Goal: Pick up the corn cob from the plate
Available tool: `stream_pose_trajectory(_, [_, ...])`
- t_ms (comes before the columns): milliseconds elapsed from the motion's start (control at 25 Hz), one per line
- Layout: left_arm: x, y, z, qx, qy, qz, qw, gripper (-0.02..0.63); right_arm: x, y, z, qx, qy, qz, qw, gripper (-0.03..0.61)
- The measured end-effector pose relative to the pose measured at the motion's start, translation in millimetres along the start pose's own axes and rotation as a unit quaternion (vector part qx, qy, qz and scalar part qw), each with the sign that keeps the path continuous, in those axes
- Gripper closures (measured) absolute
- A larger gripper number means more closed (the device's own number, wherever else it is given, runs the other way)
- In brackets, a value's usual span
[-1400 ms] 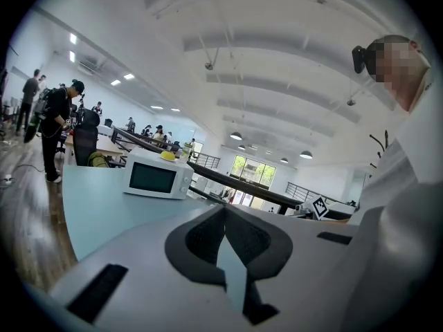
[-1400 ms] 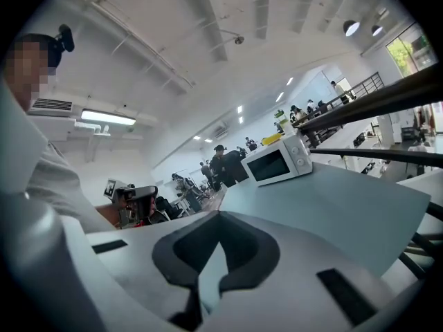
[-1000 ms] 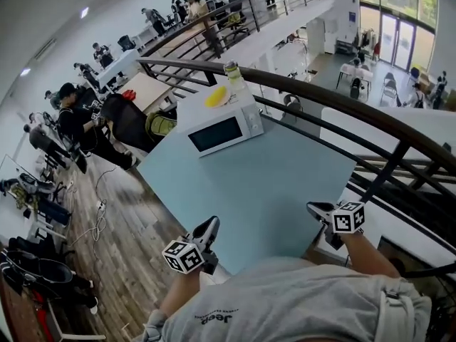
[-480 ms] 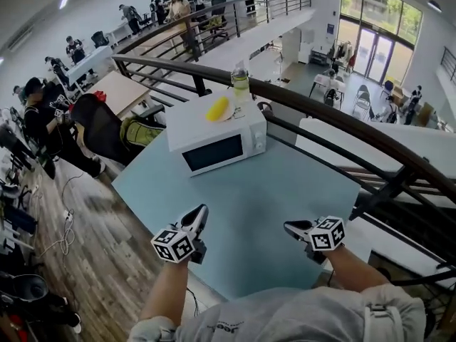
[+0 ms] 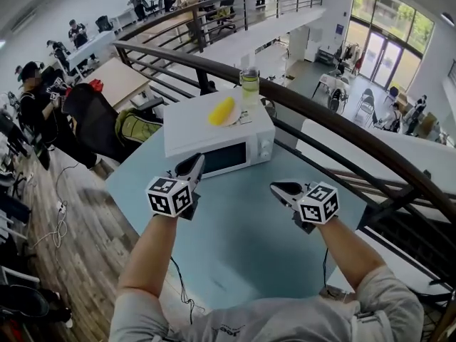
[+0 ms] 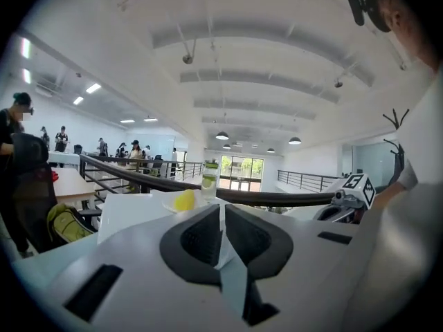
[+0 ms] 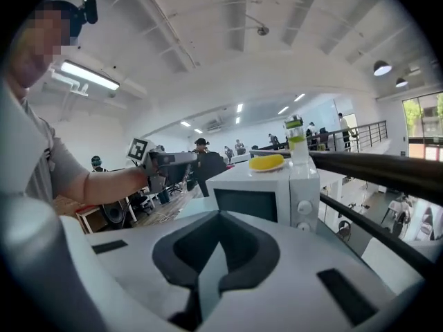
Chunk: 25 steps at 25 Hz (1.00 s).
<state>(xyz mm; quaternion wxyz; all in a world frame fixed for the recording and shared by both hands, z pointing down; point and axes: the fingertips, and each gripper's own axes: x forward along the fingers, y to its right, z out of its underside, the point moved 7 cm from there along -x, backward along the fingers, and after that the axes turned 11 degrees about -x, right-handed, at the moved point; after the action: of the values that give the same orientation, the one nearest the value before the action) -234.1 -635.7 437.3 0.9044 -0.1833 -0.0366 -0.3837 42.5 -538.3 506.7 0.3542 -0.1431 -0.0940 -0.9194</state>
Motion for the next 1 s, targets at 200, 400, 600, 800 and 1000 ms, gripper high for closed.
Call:
stream_pose_trajectory(200, [68,-24,-35,0.033,-0.027,-0.031,0.9986,0.533,23,42,-30,-0.028,0.025,0.007,0.999,0.569])
stream_pose_trajectory(400, [123,-44,-59,0.048,-0.064,-0.047,0.9957,0.412,29,64,-41,-0.04,0.035,0.009,0.999,0.569])
stream_pose_trajectory(600, [176,-74,-59,0.018,-0.092,-0.067,0.9934,0.317,34,83,-35,-0.038,0.046,0.009,0.998,0.569])
stream_pose_trajectory(800, [207,-84,-61,0.033,-0.121,-0.084,0.9886,0.272,34,92,-18,-0.023,0.047,0.009,0.999,0.569])
stream_pose_trajectory(1000, [229,-87,-55,0.053,-0.161,-0.107,0.9797,0.265,31,98,-2,-0.006,0.046,0.01,0.999,0.569])
